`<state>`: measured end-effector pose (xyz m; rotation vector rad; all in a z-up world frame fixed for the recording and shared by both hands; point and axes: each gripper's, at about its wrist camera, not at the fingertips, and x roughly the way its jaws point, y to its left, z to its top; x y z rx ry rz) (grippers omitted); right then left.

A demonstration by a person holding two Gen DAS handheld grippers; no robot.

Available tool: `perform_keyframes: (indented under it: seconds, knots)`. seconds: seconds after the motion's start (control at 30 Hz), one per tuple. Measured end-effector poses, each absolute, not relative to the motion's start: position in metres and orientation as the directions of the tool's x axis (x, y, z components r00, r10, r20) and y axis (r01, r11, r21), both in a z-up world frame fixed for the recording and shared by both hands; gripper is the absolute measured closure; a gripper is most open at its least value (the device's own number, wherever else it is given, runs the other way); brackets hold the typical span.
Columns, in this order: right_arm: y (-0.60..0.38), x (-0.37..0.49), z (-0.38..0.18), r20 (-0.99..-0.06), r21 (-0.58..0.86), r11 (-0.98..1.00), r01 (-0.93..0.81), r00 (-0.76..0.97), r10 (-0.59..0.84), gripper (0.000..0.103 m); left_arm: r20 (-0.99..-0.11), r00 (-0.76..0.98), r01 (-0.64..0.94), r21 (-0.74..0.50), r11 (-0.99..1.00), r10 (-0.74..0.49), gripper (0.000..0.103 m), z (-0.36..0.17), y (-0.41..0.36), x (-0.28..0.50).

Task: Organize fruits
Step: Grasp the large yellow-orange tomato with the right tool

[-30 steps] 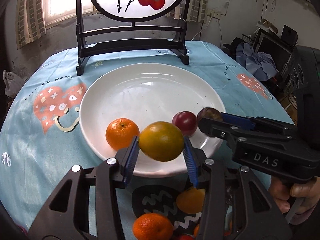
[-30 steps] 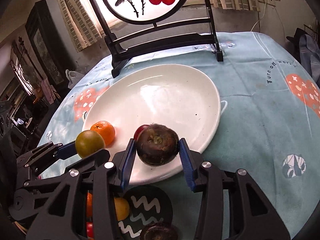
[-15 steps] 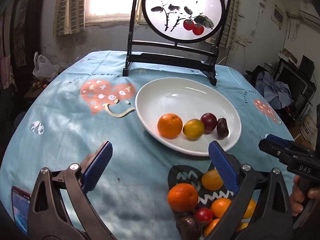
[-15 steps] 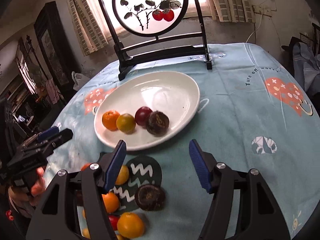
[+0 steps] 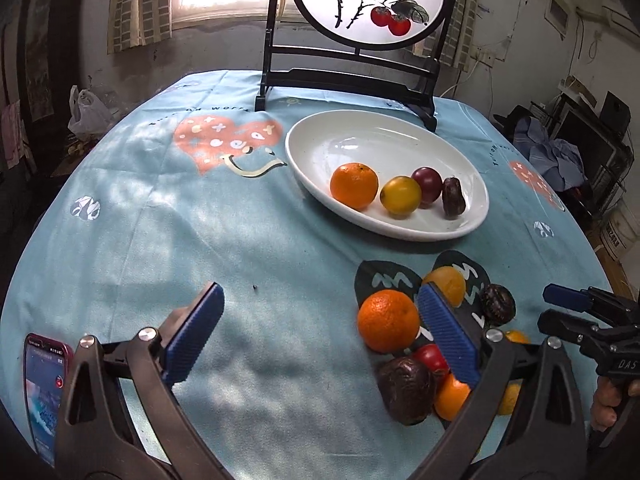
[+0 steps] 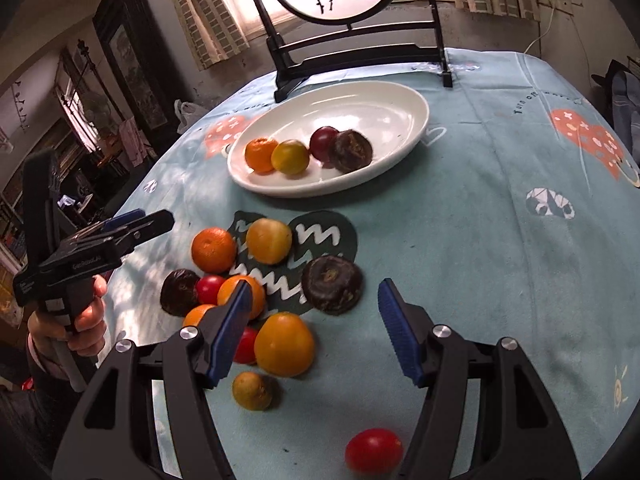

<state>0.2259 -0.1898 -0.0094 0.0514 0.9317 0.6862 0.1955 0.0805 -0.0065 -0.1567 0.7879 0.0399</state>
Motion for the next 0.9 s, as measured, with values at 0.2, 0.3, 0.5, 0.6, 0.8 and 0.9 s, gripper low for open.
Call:
perform_keyframes:
  seconds: [0.2, 0.3, 0.5, 0.6, 0.8, 0.9]
  knots:
    - [-0.182, 0.21, -0.018, -0.737, 0.34, 0.752, -0.565, 0.337, 0.586, 0.037, -0.69, 0.724, -0.104, -0.102, 0.989, 0.005, 0.004, 0.0, 0.083, 0.188]
    - [-0.185, 0.212, -0.022, -0.744, 0.344, 0.76, -0.551, 0.333, 0.579, 0.042, -0.696, 0.718, -0.107, -0.115, 0.988, -0.003, 0.004, -0.001, 0.085, 0.188]
    - [-0.184, 0.214, -0.029, -0.764, 0.348, 0.759, -0.55, 0.303, 0.57, 0.051, -0.693, 0.721, -0.101, -0.102, 0.99, 0.002, 0.004, -0.001, 0.084, 0.186]
    - [-0.183, 0.216, -0.033, -0.772, 0.355, 0.76, -0.545, 0.288, 0.567, 0.053, -0.693, 0.721, -0.102, -0.098, 0.99, 0.005, 0.004, -0.001, 0.084, 0.185]
    - [-0.181, 0.216, -0.037, -0.771, 0.359, 0.752, -0.553, 0.279, 0.573, 0.057, -0.694, 0.72, -0.109, -0.108, 0.988, 0.003, 0.004, -0.002, 0.087, 0.182]
    - [-0.181, 0.216, -0.038, -0.766, 0.374, 0.743, -0.555, 0.266, 0.585, 0.063, -0.694, 0.72, -0.11, -0.11, 0.988, 0.003, 0.004, -0.003, 0.089, 0.18]
